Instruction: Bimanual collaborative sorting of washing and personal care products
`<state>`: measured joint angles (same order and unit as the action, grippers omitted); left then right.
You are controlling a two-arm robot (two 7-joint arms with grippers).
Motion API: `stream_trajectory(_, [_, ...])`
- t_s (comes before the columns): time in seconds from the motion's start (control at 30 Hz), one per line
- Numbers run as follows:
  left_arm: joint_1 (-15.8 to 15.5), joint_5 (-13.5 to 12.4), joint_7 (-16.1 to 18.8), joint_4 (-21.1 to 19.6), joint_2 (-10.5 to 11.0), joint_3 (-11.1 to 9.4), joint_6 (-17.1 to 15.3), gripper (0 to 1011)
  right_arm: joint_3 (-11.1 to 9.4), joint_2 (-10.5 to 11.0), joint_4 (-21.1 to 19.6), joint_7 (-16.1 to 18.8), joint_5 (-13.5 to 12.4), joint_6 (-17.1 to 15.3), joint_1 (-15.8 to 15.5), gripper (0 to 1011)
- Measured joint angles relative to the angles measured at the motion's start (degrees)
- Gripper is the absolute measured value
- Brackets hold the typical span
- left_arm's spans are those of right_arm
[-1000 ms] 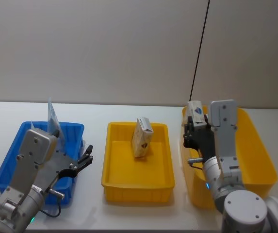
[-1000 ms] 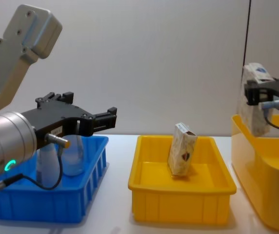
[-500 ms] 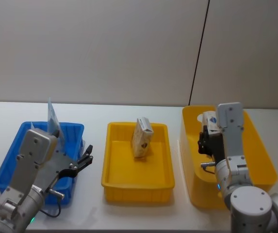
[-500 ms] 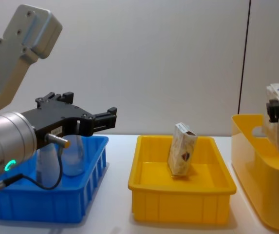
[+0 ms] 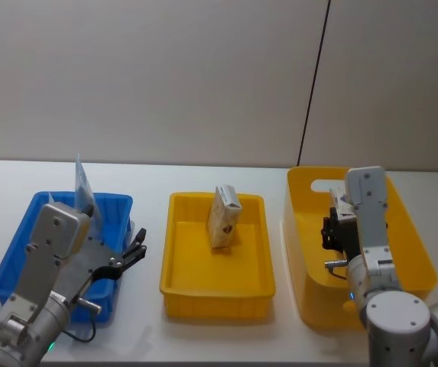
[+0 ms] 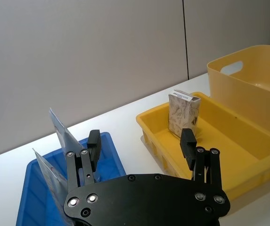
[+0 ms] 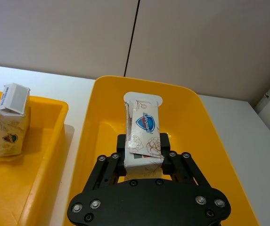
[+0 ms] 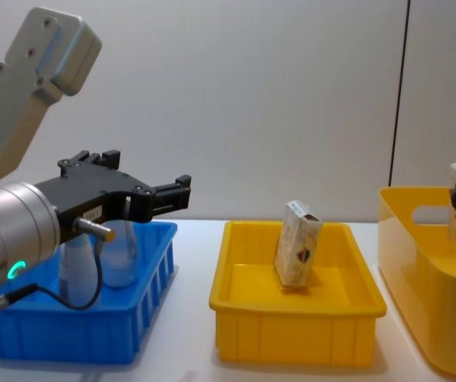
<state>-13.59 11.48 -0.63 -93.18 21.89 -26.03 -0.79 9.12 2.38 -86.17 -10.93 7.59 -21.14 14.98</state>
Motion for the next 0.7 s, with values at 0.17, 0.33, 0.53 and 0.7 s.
stream_trajectory(0.17, [0.0,0.0,0.0,0.0,0.0,0.0,0.0,1002,-0.3,0.0,0.2,0.1,0.2,-0.1,0.0,503])
stream_trajectory(0.33, [0.0,0.0,0.0,0.0,0.0,0.0,0.0,1001,-0.6,0.0,0.1,0.4,0.3,-0.2,-0.1,660])
stream_trajectory(0.53, [0.0,0.0,0.0,0.0,0.0,0.0,0.0,1002,-0.9,0.1,-0.4,0.8,0.4,-0.2,-0.4,845])
stream_trajectory(0.7, [0.0,0.0,0.0,0.0,0.0,0.0,0.0,1002,-1.0,0.1,-0.9,1.6,0.4,0.2,-0.7,992])
